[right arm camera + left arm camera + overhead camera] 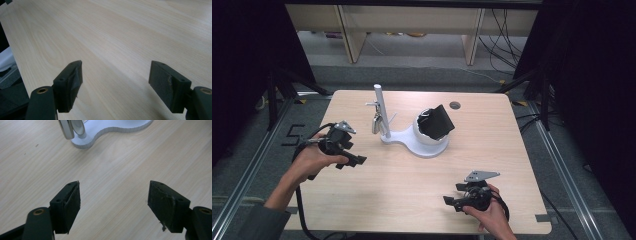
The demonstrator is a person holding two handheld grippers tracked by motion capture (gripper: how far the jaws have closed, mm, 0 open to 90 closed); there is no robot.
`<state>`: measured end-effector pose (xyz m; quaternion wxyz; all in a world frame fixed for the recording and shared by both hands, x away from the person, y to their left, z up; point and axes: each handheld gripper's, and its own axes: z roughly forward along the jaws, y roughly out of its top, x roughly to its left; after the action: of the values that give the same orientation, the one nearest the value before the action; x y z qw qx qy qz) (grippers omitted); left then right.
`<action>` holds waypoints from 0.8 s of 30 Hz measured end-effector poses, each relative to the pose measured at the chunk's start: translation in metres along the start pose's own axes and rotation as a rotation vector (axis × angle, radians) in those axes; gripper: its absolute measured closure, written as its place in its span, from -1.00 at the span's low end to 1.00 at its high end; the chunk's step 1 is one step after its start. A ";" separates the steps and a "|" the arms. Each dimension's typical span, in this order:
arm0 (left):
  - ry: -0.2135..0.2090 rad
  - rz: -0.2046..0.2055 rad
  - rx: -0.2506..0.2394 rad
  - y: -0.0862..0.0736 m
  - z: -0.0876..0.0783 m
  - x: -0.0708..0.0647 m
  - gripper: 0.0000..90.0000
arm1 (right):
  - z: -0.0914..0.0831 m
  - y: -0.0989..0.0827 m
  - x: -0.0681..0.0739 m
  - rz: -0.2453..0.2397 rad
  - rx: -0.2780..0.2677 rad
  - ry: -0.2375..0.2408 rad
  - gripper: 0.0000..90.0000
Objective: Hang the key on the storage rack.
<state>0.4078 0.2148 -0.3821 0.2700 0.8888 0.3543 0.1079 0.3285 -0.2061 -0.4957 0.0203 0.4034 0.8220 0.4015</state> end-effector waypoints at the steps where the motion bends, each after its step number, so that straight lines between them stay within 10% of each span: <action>1: -0.003 0.003 -0.001 -0.001 0.000 -0.002 -0.43 | 0.000 0.000 -0.001 0.002 0.001 0.003 -0.38; 24: -0.031 0.057 -0.070 -0.041 0.023 -0.051 -0.48 | 0.002 -0.002 0.003 -0.042 -0.003 -0.004 -0.38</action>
<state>0.3561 0.1953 -0.4241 0.3030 0.8902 0.3205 0.1142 0.3261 -0.2037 -0.4969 0.0311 0.3867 0.8298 0.4013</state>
